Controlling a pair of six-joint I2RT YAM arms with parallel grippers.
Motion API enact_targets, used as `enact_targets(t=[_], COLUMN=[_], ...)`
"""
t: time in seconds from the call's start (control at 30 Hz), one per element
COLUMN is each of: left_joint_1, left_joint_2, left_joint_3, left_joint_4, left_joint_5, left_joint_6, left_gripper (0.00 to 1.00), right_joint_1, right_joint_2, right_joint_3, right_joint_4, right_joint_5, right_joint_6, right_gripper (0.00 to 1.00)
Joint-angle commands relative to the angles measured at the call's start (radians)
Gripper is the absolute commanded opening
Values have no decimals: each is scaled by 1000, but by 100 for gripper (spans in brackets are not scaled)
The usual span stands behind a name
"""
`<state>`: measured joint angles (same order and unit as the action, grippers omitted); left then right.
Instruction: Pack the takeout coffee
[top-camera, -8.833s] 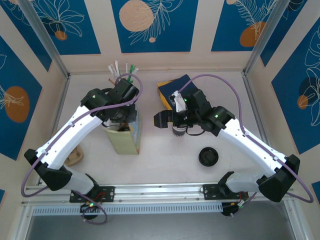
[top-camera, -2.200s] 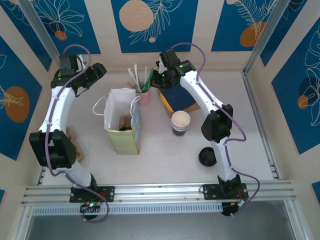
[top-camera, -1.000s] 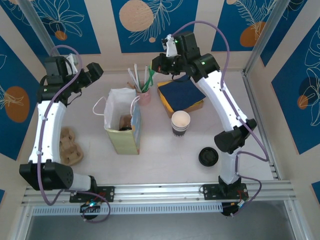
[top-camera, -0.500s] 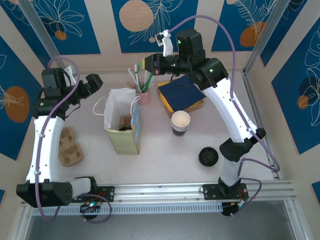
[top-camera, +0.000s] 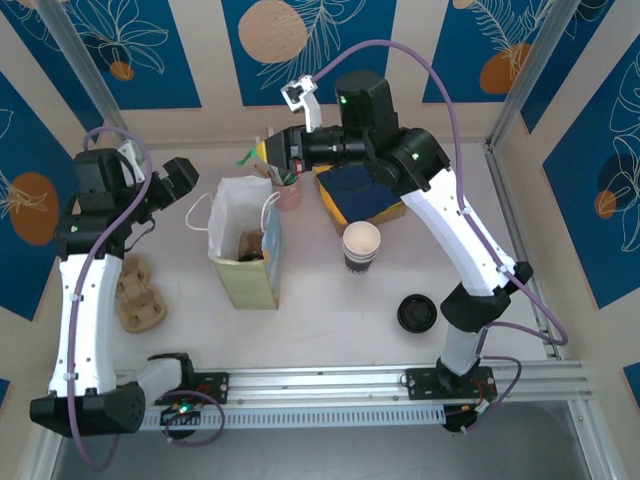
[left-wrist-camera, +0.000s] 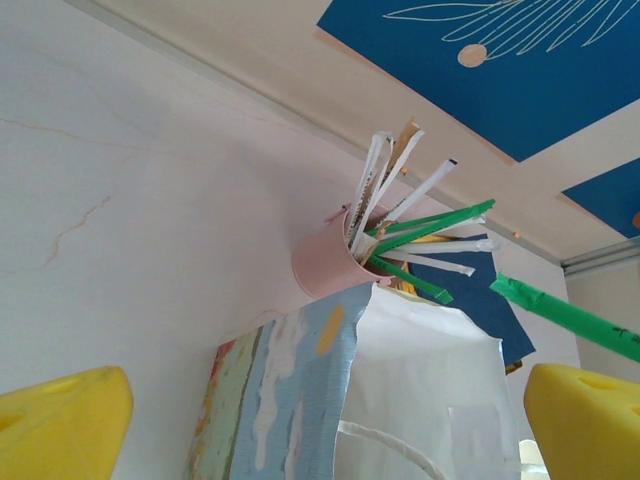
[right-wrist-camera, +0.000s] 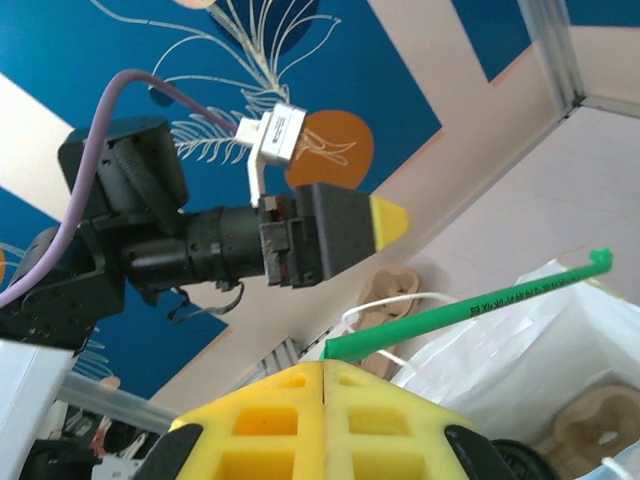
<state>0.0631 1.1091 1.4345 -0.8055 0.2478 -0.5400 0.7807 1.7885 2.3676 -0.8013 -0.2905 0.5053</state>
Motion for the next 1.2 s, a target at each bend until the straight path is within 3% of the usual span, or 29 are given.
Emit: enact_targets(t=[0.0,0.4,1.17], left_joint_1=[-1,-2,-2], left_joint_2=[-24,-48,-37], left_joint_3=[-5,-10,-9], left_joint_4=[-20,-35,-24], left_joint_5=[-27,-50,-43], left_joint_6=[8,25,48], left_gripper=[100,100,100], right_joint_1=[24,45,-79], right_joint_2=[-32,-21,183], right_joint_3=[-30,-150,-38], right_joint_4=[-6,14,-50], right_joint_5=[-35,-39,-121], right_joint_6=[-2,43,68], right_gripper=[0,0,0])
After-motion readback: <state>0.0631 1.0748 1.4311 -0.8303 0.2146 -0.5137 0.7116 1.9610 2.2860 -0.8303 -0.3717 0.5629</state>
